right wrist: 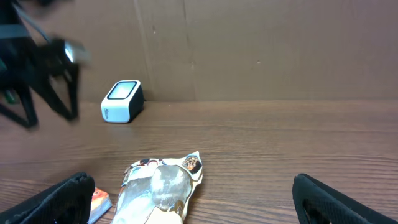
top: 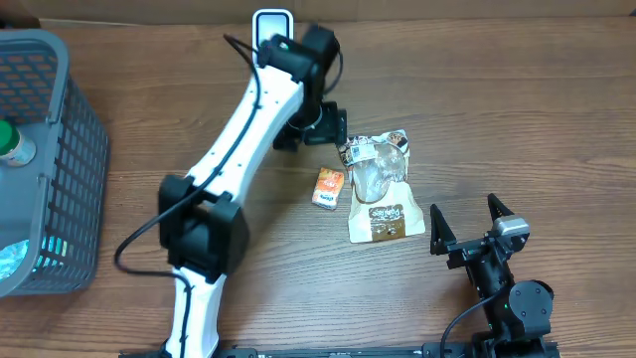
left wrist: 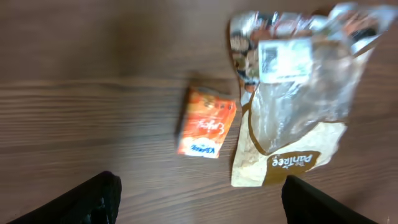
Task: Scan the item barcode
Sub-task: 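Place the orange pack left of the bread bag and release, then grasp the teal Kleenex tissue pack in the basket with the left gripper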
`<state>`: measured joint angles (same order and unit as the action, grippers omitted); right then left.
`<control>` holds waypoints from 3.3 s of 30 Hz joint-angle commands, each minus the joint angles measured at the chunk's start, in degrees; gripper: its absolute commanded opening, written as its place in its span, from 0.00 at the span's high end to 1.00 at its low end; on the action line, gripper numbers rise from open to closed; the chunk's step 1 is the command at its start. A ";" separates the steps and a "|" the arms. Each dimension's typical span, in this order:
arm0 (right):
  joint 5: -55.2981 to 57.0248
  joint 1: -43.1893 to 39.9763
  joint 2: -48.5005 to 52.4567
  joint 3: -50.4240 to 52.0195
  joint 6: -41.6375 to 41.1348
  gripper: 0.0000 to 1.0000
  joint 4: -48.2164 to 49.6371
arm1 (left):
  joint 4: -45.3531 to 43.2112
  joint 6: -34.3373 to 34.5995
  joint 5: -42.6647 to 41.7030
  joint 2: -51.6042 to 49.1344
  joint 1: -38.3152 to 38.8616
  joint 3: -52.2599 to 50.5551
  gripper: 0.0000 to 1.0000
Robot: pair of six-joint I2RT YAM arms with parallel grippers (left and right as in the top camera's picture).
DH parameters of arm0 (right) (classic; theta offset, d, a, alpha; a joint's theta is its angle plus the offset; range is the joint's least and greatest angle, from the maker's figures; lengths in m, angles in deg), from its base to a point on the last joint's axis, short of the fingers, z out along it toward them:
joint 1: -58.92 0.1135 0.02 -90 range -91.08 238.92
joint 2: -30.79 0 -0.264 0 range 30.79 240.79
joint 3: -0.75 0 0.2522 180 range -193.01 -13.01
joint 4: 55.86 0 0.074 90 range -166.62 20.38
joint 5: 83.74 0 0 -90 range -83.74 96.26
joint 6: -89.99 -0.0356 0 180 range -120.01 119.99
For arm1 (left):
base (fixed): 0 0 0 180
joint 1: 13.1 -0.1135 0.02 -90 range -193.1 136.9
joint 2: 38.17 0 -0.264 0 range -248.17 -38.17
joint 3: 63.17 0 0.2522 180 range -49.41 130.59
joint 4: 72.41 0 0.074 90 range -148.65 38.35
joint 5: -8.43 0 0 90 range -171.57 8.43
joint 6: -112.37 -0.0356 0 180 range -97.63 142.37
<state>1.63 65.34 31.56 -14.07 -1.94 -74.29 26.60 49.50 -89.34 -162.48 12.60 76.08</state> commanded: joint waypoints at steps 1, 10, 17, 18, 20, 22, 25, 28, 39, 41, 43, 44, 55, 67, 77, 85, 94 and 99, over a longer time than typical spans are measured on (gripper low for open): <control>-0.17 -0.07 -0.61 0.59 0.28 0.00 0.24 | 1.81 1.16 8.55 9.92 -1.51 5.31 0.14; -0.17 -0.07 -0.61 0.59 0.28 0.00 0.24 | 3.91 1.22 16.06 28.13 -18.29 6.43 0.00; -0.17 -0.07 -0.61 0.59 0.28 0.00 0.24 | 5.84 1.22 14.71 33.33 -43.78 6.40 0.00; -0.17 -0.07 -0.61 0.59 0.28 0.00 0.24 | 6.19 1.22 14.10 33.22 -47.80 6.23 0.00; -0.17 -0.07 -0.61 0.59 0.28 0.00 0.24 | 6.40 1.25 12.33 32.79 -53.90 5.33 0.00; -0.17 -0.07 -0.61 0.59 0.28 0.00 0.24 | 5.92 1.88 9.40 32.20 -59.54 3.39 0.00; -0.17 -0.07 -0.61 0.59 0.28 0.00 0.24 | 3.76 2.25 5.77 31.06 -65.68 -0.92 0.00; -0.17 -0.07 -0.61 0.59 0.28 0.00 0.24 | 2.03 2.23 4.85 29.51 -69.26 -6.12 0.00; -0.17 -0.07 -0.61 0.59 0.28 0.00 0.24 | -13.25 2.25 7.93 27.67 -70.82 -33.31 0.03; -0.17 -0.07 -0.61 0.59 0.28 0.00 0.24 | -16.33 2.25 7.98 27.65 -70.82 -36.76 0.04; -0.17 -0.07 -0.61 0.59 0.28 0.00 0.24 | -19.21 2.23 8.04 27.52 -70.82 -39.85 0.05; -0.17 -0.07 -0.61 0.59 0.28 0.00 0.24 | -20.17 2.23 8.37 27.26 -70.79 -40.92 0.06; -0.17 -0.07 -0.61 0.59 0.28 0.00 0.24 | -25.97 2.25 13.57 20.48 -70.93 -47.34 0.11; -0.17 -0.07 -0.61 0.59 0.28 0.00 0.24 | -27.71 2.25 15.54 14.12 -72.78 -47.36 0.24; -0.17 -0.07 -0.61 0.59 0.28 0.00 0.24 | -27.63 2.25 15.67 10.21 -72.76 -47.39 0.78; -0.17 -0.07 -0.61 0.59 0.28 0.00 0.24 | -26.32 2.27 14.51 11.04 -72.70 -46.66 0.96; -0.17 -0.07 -0.61 0.59 0.28 0.00 0.24 | -19.52 1.99 6.56 20.83 -70.73 -34.77 0.96; -0.17 -0.07 -0.61 0.59 0.28 0.00 0.24 | -17.51 1.16 -0.79 29.00 -68.26 -27.61 0.96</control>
<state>1.61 65.34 31.56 -14.07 -1.90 -74.31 8.33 51.36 -82.74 -142.33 -57.61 42.31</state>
